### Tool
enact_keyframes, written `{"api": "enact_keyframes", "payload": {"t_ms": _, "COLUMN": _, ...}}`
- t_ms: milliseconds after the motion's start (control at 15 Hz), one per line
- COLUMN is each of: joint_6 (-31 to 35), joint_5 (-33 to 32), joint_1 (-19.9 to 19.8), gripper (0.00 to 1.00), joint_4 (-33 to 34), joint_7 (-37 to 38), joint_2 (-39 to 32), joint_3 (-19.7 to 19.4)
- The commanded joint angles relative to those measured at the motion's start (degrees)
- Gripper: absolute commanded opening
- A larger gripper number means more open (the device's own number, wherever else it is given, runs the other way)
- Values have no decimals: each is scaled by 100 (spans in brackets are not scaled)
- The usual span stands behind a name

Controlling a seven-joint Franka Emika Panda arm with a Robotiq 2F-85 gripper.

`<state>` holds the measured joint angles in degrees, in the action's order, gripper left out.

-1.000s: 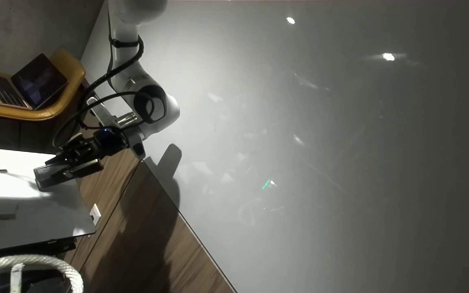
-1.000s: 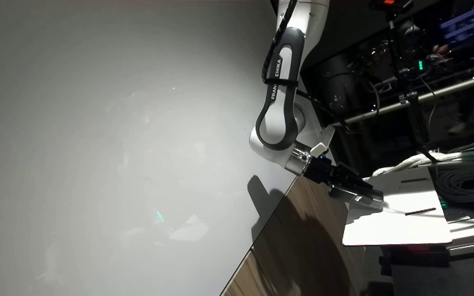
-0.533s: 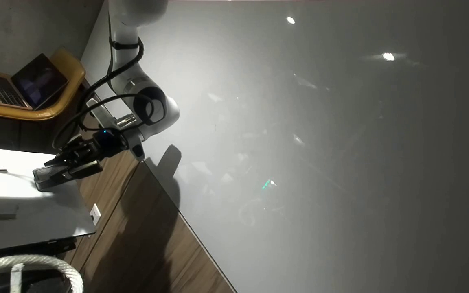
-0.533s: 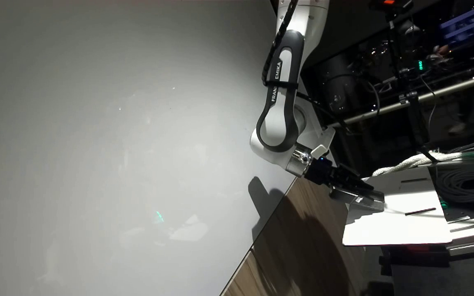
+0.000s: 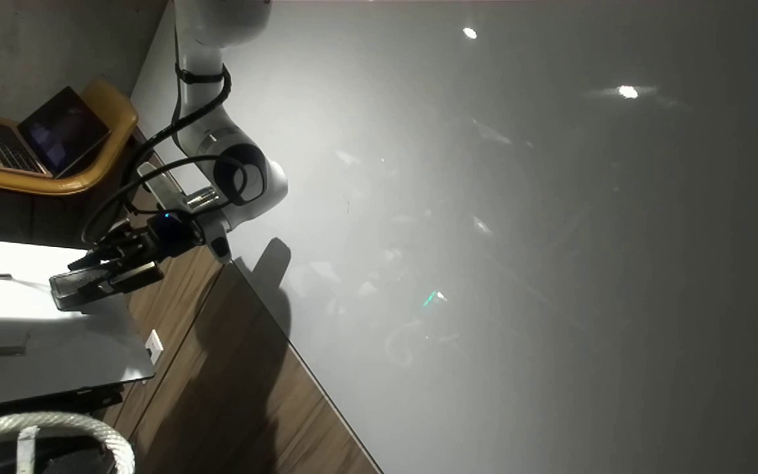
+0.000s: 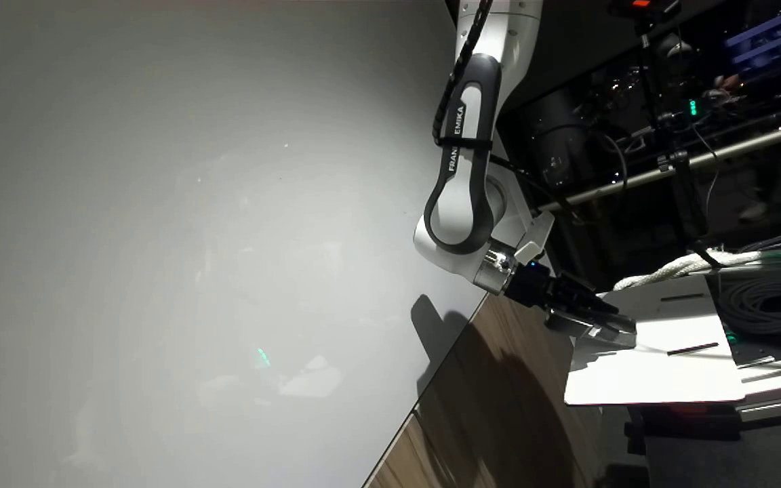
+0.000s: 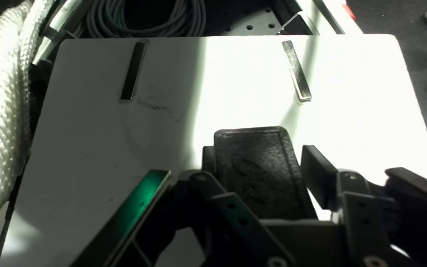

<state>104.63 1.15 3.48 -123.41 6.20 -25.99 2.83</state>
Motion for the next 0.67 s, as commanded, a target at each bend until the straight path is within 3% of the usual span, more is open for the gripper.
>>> {"api": "enact_keyframes", "payload": {"t_ms": 0, "joint_6": -61, "joint_5": 16, "joint_1": 13, "gripper": 92, "joint_4": 75, "joint_7": -62, "joint_2": -107, "joint_3": -31}}
{"api": "enact_keyframes", "payload": {"t_ms": 133, "joint_6": -62, "joint_5": 22, "joint_1": 15, "gripper": 100, "joint_4": 83, "joint_7": -59, "joint_2": -144, "joint_3": -29}}
{"api": "enact_keyframes", "payload": {"t_ms": 600, "joint_6": -79, "joint_5": 41, "joint_1": -1, "gripper": 100, "joint_4": 86, "joint_7": -81, "joint_2": -233, "joint_3": -31}}
